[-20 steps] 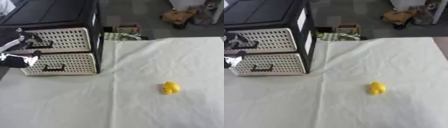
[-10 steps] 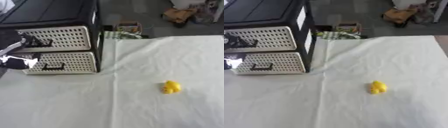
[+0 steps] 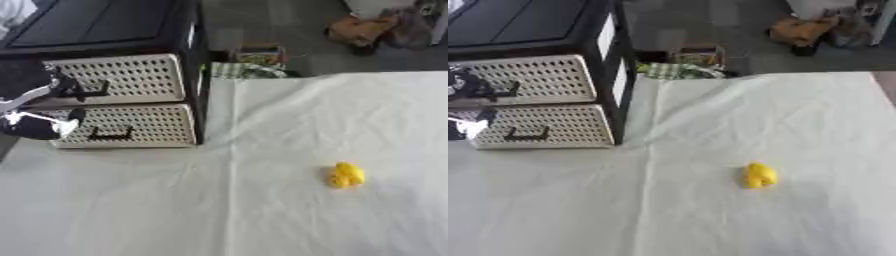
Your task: Pick up objects from table and place into drawer.
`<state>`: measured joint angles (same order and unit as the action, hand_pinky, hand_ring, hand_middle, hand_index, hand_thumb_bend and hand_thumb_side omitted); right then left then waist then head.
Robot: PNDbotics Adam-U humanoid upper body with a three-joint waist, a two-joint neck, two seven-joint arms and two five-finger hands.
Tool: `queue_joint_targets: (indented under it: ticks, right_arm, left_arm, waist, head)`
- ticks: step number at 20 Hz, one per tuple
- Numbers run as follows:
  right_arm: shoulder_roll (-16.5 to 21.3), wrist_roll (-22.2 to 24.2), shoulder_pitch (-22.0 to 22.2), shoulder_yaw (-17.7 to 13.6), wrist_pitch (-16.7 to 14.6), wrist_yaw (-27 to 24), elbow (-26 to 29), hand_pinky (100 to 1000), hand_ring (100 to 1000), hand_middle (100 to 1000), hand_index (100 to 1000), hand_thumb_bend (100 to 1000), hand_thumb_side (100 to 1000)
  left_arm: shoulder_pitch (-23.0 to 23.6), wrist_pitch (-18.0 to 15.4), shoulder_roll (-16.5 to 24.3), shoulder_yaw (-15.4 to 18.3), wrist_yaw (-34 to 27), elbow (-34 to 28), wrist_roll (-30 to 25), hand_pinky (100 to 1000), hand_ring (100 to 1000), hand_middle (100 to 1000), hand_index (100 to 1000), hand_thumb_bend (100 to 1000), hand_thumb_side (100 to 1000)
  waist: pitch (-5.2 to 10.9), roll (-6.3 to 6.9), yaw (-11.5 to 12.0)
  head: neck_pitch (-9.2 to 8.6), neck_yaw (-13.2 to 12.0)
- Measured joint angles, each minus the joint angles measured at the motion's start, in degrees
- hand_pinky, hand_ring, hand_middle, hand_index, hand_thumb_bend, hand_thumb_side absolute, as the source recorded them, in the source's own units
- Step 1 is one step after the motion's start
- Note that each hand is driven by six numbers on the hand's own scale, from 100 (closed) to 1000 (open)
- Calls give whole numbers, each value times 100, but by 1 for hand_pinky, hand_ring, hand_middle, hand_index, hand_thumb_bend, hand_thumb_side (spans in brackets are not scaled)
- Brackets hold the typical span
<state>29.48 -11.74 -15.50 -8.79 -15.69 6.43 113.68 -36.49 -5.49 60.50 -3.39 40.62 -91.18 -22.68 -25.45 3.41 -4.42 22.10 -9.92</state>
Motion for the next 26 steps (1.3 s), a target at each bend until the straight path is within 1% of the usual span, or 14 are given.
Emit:
queue_joint_targets:
  ticks: [4, 9, 17, 21, 26]
  right_arm:
    - [-12, -12, 31, -1, 12, -5, 0, 792, 647, 325, 825, 434, 885]
    - [-23, -23, 42, -4, 23, -16, 0, 792, 647, 326, 825, 434, 885]
    - [-51, -37, 72, -35, 32, -35, 0, 793, 649, 330, 825, 434, 882]
    - [-54, -58, 79, -39, 34, -51, 0, 793, 650, 333, 825, 435, 883]
    - [-67, -66, 90, -43, 37, -61, 0, 793, 650, 335, 825, 435, 883]
  left_arm:
    - [73, 15, 0, 1, -201, -32, -38, 100, 100, 100, 684, 105, 408]
    - [199, 26, 5, 3, -242, -151, -20, 100, 100, 100, 689, 105, 408]
    - [509, 43, 150, 1, -288, -573, 96, 100, 100, 100, 688, 105, 408]
    - [668, 110, 199, 1, -440, -807, 169, 100, 100, 100, 685, 105, 408]
    - [855, 202, 260, 1, -575, -1080, 262, 100, 100, 100, 683, 105, 408]
  waist:
    - [35, -3, 31]
    - [68, -24, 75]
    - [122, -102, 154]
    - [159, -141, 189]
    - [212, -164, 246]
  head:
    - [7, 2]
    - [51, 5]
    - [109, 61]
    - [150, 86]
    - [155, 111]
